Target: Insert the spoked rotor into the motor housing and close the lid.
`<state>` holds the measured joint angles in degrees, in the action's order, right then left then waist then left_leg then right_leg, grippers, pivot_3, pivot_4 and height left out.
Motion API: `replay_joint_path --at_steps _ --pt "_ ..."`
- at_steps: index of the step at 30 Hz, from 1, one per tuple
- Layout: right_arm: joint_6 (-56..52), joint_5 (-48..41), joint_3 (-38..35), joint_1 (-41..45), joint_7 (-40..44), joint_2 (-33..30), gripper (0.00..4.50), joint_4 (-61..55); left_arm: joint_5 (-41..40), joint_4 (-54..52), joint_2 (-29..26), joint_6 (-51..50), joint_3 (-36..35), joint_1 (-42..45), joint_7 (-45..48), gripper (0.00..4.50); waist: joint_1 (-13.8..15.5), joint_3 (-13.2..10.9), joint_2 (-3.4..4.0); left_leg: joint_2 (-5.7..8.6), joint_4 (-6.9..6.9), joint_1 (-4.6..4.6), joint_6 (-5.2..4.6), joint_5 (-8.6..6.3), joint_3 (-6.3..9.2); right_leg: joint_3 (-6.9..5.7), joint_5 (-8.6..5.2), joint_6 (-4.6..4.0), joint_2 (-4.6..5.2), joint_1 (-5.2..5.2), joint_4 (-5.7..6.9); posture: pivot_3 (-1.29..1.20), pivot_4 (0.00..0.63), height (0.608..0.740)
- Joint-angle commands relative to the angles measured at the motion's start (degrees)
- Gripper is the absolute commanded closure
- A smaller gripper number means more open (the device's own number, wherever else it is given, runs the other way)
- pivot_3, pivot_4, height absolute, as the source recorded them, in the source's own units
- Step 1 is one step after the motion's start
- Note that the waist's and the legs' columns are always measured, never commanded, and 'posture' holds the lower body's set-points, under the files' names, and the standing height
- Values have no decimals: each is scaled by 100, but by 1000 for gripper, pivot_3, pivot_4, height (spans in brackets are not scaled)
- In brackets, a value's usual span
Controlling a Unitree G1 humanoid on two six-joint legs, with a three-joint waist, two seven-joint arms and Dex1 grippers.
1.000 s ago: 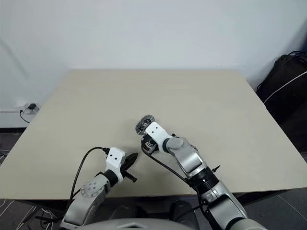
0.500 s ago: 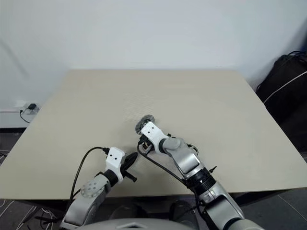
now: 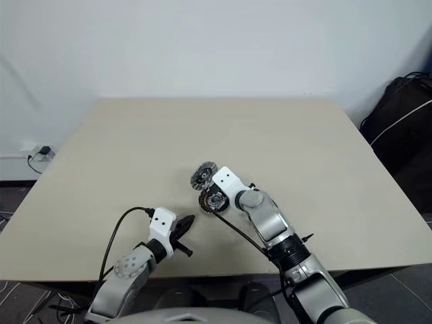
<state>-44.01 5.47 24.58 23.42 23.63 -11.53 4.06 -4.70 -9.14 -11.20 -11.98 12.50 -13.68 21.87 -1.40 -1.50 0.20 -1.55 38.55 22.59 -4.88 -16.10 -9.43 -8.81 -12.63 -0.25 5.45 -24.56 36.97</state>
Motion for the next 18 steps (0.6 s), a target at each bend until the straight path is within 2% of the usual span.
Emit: replay_joint_path --at_steps 1,18 --pt "34 46 25 27 34 15 4449 -64 -18 -58 20 110 13 93 35 4500 0 0 0 0 0 0 0 0 0 0 0 0 0 0 0 0 0 740" --pt "11 14 99 -64 214 56 4449 -148 -34 -91 9 74 21 81 62 4500 0 0 0 0 1 -1 0 0 0 0 -1 -1 0 1 0 0 0 740"
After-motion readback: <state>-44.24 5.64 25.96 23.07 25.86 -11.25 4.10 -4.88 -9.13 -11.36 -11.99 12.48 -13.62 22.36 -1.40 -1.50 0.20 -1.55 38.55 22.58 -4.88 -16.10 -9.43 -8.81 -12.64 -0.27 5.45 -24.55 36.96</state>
